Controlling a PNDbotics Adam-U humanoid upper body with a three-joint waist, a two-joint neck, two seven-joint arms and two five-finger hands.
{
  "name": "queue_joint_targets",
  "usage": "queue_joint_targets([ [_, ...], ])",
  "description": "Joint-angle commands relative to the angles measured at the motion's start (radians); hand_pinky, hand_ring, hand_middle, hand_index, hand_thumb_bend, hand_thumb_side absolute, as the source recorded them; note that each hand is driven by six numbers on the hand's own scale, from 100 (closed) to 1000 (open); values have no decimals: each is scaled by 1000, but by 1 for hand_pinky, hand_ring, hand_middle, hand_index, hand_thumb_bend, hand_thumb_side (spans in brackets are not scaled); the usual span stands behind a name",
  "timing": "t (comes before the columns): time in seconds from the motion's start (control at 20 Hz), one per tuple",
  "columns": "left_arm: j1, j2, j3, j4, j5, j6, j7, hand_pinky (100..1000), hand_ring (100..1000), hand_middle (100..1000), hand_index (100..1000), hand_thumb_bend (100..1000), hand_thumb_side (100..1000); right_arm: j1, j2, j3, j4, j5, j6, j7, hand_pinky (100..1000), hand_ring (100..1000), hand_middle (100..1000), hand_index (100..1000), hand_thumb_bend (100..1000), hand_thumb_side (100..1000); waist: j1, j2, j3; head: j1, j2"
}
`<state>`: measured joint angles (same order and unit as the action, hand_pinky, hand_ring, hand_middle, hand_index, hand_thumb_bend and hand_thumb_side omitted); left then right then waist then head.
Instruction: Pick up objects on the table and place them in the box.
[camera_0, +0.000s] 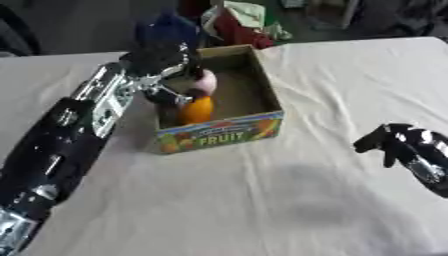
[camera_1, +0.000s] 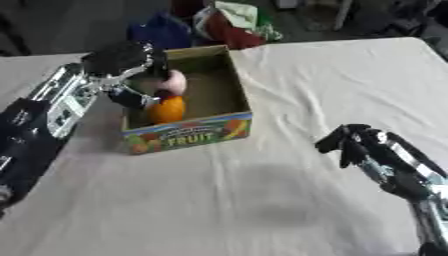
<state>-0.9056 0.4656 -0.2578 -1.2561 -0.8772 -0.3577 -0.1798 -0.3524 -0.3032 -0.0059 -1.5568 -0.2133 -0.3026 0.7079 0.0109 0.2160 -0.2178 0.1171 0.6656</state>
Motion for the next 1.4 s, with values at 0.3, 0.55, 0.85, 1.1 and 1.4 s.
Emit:
queue_joint_targets([
  [0.3,101,149,101,-328,336,146,33,541,437,453,733,100,203,-12,-21,-18,-11,-2,1,-8,733,739,603,447,100,586,-1,-20,31,-24,-12],
  [0.55,297,169,178,-518,578,224,93,521,419,433,710,100,309,-14,-27,-26,-13,-5,0,-15,731,739,603,447,100,579,-1,-19,52,-34,-14],
  [0.85,522,123,259,-675,774,271,166,520,422,436,708,100,435,-17,-33,-33,-15,-10,1,-22,730,739,603,455,100,571,0,-19,77,-32,-8],
  [1.1,641,51,291,-731,800,280,170,522,424,440,711,100,495,-21,-33,-35,-19,-18,4,-26,728,739,602,484,100,566,0,-20,87,3,8],
  [1.4,718,-24,297,-717,788,295,147,527,432,451,720,100,528,-20,-28,-35,-20,-24,10,-28,728,739,603,536,100,565,-2,-25,86,29,57],
])
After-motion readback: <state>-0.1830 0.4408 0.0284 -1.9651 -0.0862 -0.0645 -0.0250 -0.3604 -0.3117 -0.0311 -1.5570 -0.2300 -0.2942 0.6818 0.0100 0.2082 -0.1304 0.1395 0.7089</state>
